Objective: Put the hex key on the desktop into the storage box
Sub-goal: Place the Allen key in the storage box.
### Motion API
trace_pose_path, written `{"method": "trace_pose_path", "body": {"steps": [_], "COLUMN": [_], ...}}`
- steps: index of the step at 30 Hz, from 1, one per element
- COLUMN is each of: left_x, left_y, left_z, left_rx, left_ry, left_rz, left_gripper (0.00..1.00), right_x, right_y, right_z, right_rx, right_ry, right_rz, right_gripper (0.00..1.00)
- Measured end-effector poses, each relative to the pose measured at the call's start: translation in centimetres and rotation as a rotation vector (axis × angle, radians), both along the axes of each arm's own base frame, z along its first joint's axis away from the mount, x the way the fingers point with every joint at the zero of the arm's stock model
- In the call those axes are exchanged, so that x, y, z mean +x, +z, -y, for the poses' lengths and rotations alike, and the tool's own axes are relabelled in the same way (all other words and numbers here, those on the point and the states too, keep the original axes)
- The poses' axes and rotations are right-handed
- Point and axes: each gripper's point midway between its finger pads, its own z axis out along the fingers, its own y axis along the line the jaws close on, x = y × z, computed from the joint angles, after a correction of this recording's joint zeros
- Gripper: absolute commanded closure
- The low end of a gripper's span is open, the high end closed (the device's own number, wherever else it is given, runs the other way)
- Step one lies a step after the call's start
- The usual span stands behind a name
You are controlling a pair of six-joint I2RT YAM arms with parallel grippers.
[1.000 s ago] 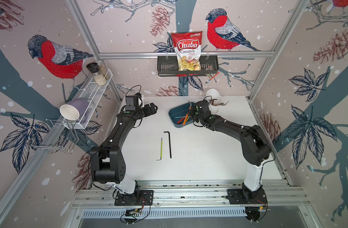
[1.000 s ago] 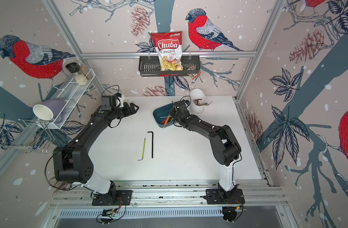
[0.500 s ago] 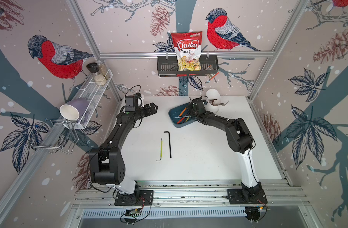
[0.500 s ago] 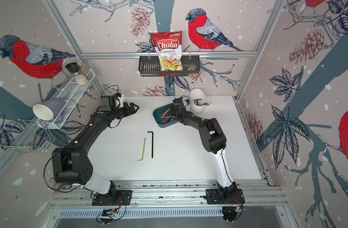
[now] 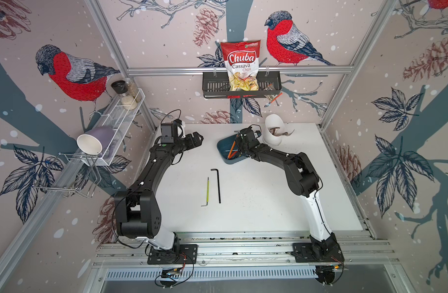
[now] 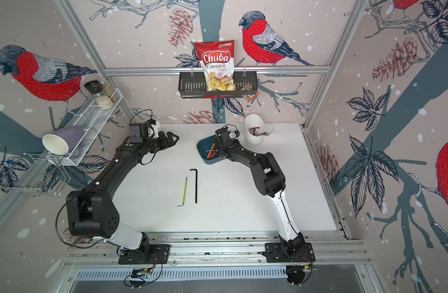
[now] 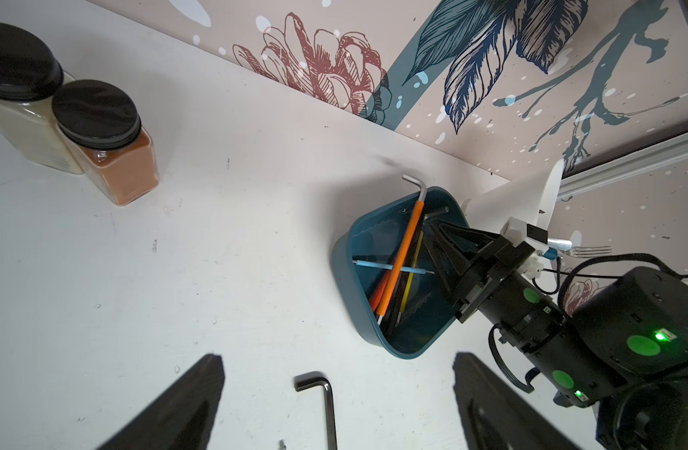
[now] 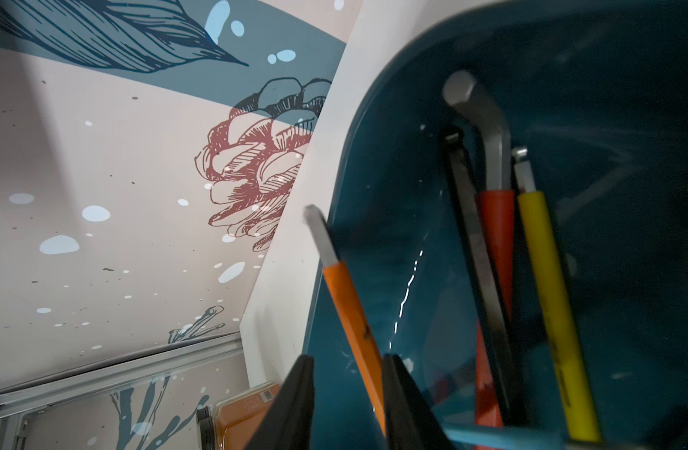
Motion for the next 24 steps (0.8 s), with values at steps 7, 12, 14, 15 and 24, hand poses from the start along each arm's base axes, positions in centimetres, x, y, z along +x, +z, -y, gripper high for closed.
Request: {"method": "trace_pose_path", "body": {"steps": [7, 12, 14, 15, 24], "left_x": [-0.1, 0.0, 0.0, 0.0, 0.1], "left_y": [0.0, -0.4, -0.4, -0.4, -1.4], "left_z": [0.0, -0.1, -0.1, -0.2, -0.2], "left_rx": [0.001, 0.006, 0.012, 0.012, 0.014], "left_ry": [0.001, 0.001, 0.0, 0.001, 0.002], "left_rz": [0.0, -0.009, -0.006, -0.006, -0.03], "left_gripper": [0.05, 0.05, 0.04, 0.05, 0.05], "right_x": [-1.0, -2.1, -2.9, -3.2, -5.3], "right_y": [1.4, 5.9, 7.5, 8.3, 9.1], "right_z": [1.1, 1.5, 1.8, 2.0, 2.1], "right_rx": [-0.03, -0.081, -0.123, -0.152, -0.459], "right_ry": [0.005, 0.023, 0.03, 0.032, 0.164], "right_rz": [0.001, 0.081, 0.111, 0.13, 0.158], "right_gripper": [0.48, 0.47, 0.47, 0.47, 0.5]}}
